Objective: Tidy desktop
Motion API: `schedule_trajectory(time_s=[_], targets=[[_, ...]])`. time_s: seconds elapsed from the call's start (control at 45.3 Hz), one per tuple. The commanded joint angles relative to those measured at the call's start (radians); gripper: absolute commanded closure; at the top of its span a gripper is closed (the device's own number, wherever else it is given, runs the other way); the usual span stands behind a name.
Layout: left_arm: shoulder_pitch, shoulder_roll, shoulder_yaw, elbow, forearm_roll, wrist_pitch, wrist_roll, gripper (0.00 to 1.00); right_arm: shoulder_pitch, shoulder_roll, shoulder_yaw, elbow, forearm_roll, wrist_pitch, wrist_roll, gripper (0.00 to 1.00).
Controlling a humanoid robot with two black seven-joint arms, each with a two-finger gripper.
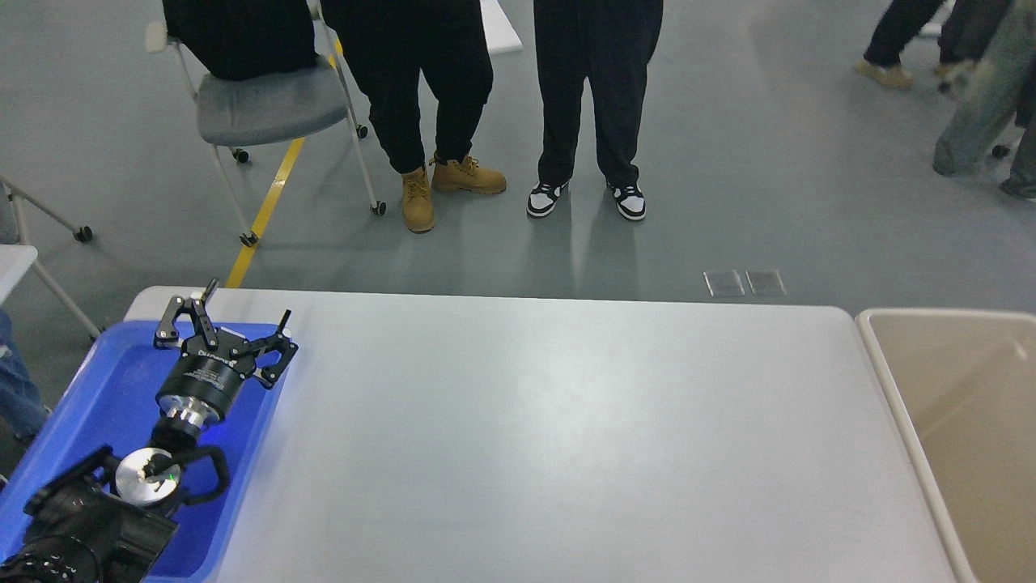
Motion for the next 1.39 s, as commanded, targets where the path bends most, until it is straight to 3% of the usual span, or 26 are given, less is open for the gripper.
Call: schedule_trajectory(time_s=[0.0,0.221,0.42,0.574,0.906,1.149,1.369], targets=[[0.000,0.000,0.000,0.000,-0.002,0.000,0.000,0.00,-0.486,-0.087,0.304,-0.269,0.248,-0.388,0.000,1.00],[0.000,0.000,0.000,0.000,-0.002,0.000,0.000,0.00,-1.022,-0.016,0.812,-0.557,0.461,-0.510,-0.002,1.00],[0.000,0.000,0.002,0.000,-0.003,0.000,0.000,0.00,-1.382,0.241,1.237,-0.993,0.512,-0.498,-0.005,1.00],[0.000,0.000,0.000,0.000,-0.003,0.000,-0.002,0.00,-1.456,0.449,1.412,-1.291,0.506,-0.432,-0.035,1.00],[0.000,0.000,0.000,0.000,-0.003,0.000,-0.002,0.00,-1.465,0.513,1.667,-1.300,0.516,-0.354,-0.201,1.00],[0.000,0.000,0.000,0.000,-0.005,0.000,-0.002,0.00,-1.478,0.542,1.733,-1.299,0.516,-0.250,-0.218,1.00],[0.000,0.000,0.000,0.000,-0.003,0.000,-0.002,0.00,-1.478,0.556,1.760,-1.299,0.518,-0.236,-0.210,1.00]])
